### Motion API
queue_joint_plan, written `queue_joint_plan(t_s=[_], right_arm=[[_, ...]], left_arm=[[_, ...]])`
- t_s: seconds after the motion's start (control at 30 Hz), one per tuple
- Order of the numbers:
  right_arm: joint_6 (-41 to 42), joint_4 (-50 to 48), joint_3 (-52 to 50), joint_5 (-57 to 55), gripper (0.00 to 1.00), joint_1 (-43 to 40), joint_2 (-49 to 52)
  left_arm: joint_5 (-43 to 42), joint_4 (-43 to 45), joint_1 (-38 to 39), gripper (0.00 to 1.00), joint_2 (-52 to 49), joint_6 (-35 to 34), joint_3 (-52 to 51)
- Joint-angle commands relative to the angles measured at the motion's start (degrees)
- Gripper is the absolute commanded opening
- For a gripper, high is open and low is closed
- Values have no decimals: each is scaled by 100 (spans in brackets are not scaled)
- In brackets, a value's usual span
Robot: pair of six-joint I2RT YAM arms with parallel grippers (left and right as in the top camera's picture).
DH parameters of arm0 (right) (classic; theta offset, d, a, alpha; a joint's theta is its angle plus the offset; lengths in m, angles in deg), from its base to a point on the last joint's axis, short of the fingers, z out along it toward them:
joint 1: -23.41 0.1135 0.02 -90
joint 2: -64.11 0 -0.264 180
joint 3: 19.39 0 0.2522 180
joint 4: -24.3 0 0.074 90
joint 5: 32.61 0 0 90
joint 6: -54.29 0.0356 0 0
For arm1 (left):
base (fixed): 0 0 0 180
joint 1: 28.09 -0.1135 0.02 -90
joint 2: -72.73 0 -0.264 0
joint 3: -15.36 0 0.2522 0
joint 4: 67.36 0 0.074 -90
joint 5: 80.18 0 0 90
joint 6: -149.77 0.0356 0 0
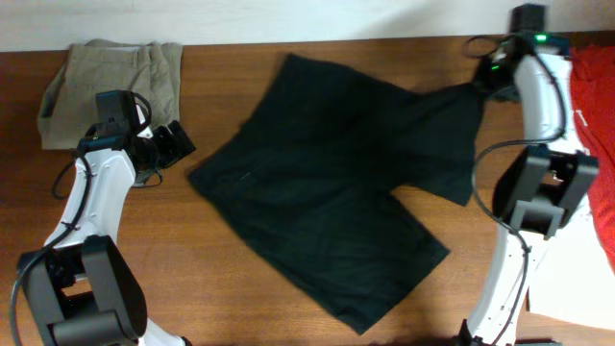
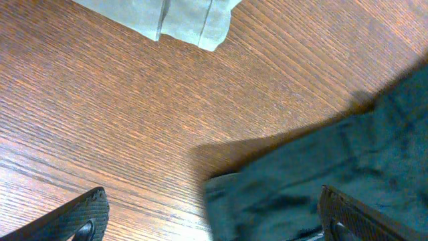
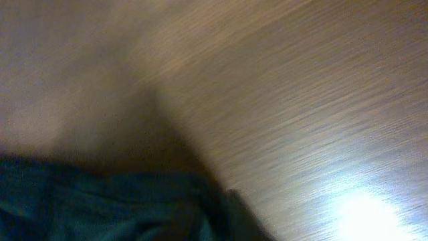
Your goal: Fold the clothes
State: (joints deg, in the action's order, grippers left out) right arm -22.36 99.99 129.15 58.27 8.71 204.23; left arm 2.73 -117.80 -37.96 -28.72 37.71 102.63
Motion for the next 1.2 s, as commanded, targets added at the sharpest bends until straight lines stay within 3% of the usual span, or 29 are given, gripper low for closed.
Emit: queue_joint_plan(t_s=[0.0, 0.03, 0.17, 0.27, 0.33, 0.43, 0.57, 0.67, 0.77, 0.87, 0.9, 1.0, 1.17], right_arm=[[-214, 0, 131, -181, 56, -116, 9], [-240, 76, 149, -181, 97, -146, 2], [136, 1373, 1405, -9, 99, -247, -125], [240, 2734, 2573, 566, 99, -214, -409], [315, 3541, 3348, 750, 99, -122, -654], [151, 3541, 3320, 1510, 99, 111, -1064], [221, 3541, 2310, 1495, 99, 931, -1904], [769, 3541, 715, 625, 99, 1812, -3027], [822, 3528, -935, 597, 99, 2992, -3762], [907, 3082, -2413, 597, 99, 4052, -3829], [1360, 2570, -3182, 605, 99, 4511, -3829], [1764, 1974, -3945, 597, 99, 5064, -3829], [2050, 2262, -3982, 592, 99, 5504, -3971]], left_arm=[[87, 63, 13, 99, 107, 111, 2], [87, 74, 13, 99, 107, 111, 2], [24, 76, 13, 99, 107, 190, 2], [-704, 221, 13, 99, 107, 1005, 2], [-737, 105, 48, 99, 107, 1045, 2], [-776, -125, 219, 99, 107, 1040, 2], [-227, -555, 415, 99, 107, 1016, 2], [83, -647, 409, 99, 107, 793, 2], [245, -627, 409, 99, 90, 369, 2], [197, -627, 426, 99, -61, 367, 2], [131, -627, 446, 99, -195, 369, 2], [-284, -629, 496, 99, -688, 544, 2], [-319, -542, 501, 99, -1204, 542, 2]])
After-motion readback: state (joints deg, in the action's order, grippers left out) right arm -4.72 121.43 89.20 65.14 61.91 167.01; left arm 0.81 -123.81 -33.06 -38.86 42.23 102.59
